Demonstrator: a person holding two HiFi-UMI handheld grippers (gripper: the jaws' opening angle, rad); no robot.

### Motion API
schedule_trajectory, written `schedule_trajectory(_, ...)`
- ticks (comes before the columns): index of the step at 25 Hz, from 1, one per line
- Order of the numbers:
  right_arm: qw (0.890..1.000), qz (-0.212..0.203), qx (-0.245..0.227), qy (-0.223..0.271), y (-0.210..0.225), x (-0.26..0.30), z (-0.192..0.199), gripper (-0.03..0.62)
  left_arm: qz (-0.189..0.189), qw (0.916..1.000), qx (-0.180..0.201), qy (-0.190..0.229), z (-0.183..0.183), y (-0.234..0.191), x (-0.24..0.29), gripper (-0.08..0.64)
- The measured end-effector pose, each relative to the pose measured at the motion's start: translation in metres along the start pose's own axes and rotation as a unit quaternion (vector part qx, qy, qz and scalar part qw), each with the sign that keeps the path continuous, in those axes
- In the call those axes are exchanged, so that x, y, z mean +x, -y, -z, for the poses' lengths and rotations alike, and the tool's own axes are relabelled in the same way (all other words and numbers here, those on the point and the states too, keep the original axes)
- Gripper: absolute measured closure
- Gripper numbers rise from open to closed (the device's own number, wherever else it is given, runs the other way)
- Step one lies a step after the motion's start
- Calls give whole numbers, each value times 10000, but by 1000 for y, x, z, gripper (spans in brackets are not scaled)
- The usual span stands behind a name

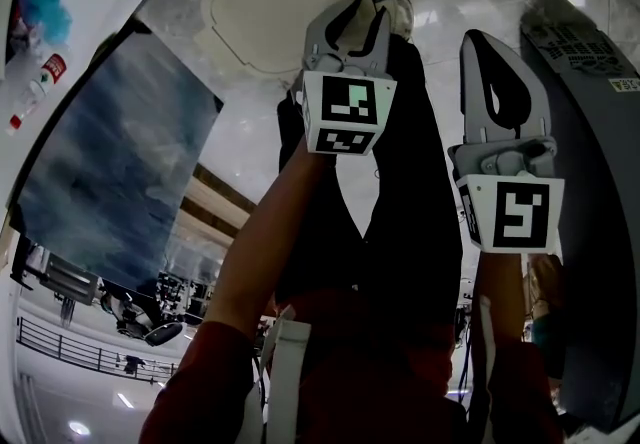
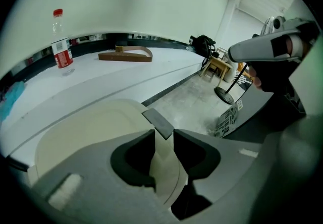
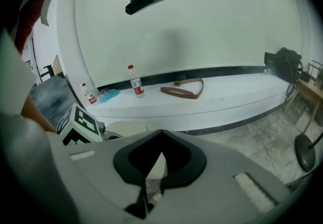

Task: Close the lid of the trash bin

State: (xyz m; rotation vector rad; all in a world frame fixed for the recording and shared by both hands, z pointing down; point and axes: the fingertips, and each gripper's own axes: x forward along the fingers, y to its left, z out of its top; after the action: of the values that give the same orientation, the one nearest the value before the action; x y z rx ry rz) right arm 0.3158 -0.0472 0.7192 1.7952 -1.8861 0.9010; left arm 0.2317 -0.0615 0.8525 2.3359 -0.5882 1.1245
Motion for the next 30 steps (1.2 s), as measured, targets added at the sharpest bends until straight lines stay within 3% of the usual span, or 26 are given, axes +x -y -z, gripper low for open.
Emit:
schedule_trajectory(3,10000,6,46,14,0,-1,-2,591,9,9998,-141,-129,3,1,3,433)
schedule_trajectory(16,9998,-29,-172,45,0,-10,-3,591,-1,9998,-78,-175,5,7,4,426)
schedule_trajectory(23,9994,-182,-286,92,-9,-9,-26,591,-111,9995,-184,-249,5,-2,-14,407)
schedule_trajectory(30,9959,-479,-727,234,-31,-18,-71,591,-421,9985,-343,-81,-11,-17,-67,407)
